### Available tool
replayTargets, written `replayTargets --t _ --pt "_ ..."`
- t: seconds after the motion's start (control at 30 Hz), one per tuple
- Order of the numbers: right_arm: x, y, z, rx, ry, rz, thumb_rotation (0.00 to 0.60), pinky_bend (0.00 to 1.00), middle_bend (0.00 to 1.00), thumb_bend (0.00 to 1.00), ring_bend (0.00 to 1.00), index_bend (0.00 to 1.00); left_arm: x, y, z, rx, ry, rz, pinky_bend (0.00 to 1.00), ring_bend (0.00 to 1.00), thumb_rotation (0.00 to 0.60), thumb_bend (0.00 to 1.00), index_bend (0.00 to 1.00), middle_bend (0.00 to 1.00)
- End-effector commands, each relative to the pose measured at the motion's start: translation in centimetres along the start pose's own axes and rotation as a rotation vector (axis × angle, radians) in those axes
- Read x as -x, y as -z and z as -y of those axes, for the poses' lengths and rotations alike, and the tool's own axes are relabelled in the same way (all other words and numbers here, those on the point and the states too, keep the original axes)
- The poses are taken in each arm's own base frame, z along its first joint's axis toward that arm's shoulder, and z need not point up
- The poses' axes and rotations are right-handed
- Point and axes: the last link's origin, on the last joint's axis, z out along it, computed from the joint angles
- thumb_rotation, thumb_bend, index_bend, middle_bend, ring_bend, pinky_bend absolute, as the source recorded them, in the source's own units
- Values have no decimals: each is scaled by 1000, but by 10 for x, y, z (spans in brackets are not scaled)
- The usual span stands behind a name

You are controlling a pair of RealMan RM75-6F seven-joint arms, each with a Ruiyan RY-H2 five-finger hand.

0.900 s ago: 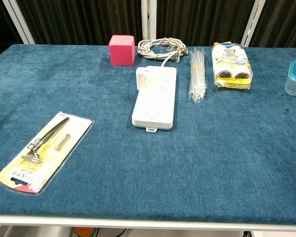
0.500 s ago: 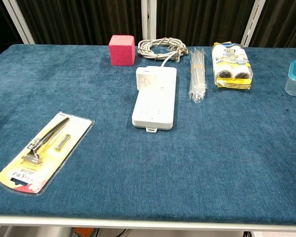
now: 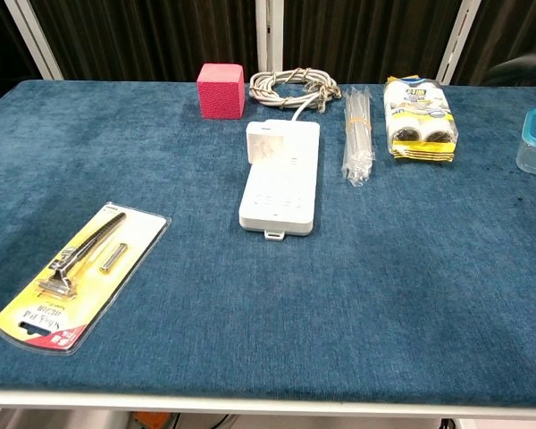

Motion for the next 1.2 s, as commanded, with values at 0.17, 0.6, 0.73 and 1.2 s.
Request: replayTargets --t 0.17,0.6,0.73,1.2 --pt "37 -87 60 -210 49 223 600 0 51 306 0 0 8 -97 -67 275 106 93 133 26 600 159 192 135" --pt "79 -137 80 -202 77 286 600 0 69 306 0 0 70 -185 -155 472 43 300 181 84 600 186 253 185" --pt "86 -139 80 -188 62 293 600 0 79 306 0 0 77 -198 -174 502 30 303 201 111 600 191 271 213" --pt "96 -140 81 -180 27 293 600 0 84 311 0 0 91 -224 -202 555 -71 293 336 211 600 239 331 272"
